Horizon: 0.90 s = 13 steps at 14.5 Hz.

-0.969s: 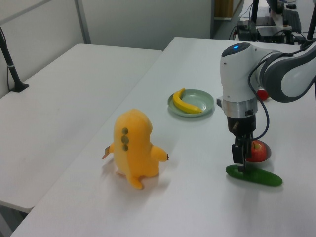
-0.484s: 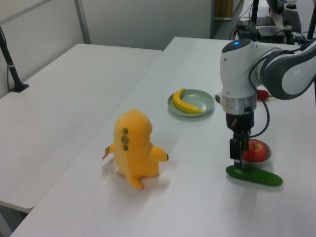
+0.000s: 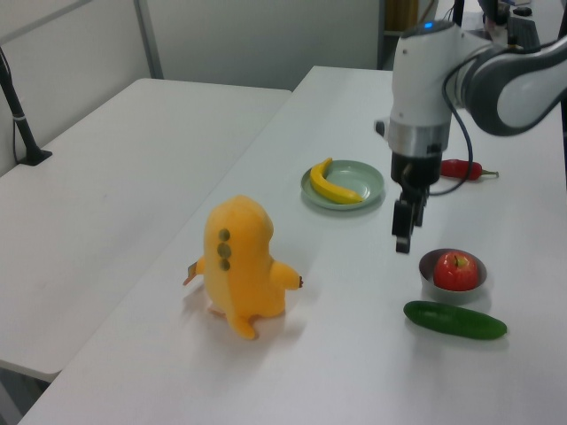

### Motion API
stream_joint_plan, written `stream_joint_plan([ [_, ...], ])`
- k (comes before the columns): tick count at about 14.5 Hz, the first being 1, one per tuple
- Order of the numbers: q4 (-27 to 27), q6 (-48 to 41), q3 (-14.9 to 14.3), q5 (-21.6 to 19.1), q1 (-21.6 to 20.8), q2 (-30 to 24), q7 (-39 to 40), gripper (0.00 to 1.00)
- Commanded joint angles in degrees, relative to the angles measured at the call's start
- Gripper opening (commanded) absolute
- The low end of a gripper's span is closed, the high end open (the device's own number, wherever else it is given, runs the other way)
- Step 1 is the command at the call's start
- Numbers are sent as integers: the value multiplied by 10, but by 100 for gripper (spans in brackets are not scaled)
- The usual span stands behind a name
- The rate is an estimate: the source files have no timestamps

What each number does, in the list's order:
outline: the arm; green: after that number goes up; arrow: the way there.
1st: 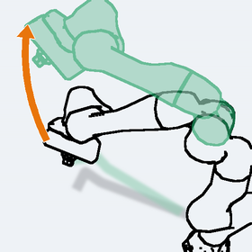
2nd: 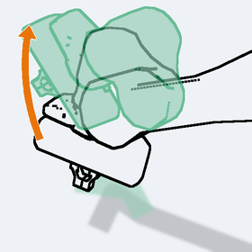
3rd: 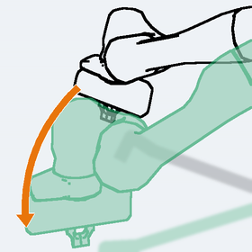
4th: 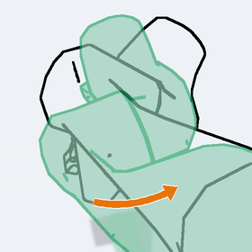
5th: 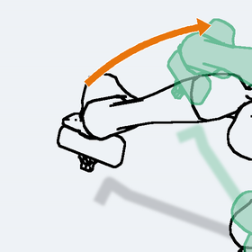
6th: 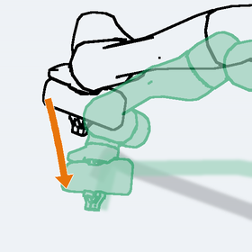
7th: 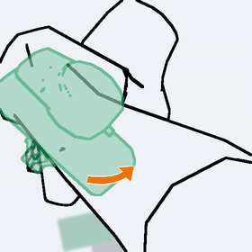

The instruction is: Put the cucumber on the left side of the bowl

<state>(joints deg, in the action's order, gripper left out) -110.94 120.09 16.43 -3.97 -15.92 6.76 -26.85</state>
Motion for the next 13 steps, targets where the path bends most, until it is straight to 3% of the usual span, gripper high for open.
stream_joint_plan([
  [1, -3, -21, -38, 31, 4, -30, 31, 100],
  [10, -3, -57, -179, 33, 6, -74, 178, 100],
  [13, -3, -60, -198, 34, 14, -83, 248, 100],
])
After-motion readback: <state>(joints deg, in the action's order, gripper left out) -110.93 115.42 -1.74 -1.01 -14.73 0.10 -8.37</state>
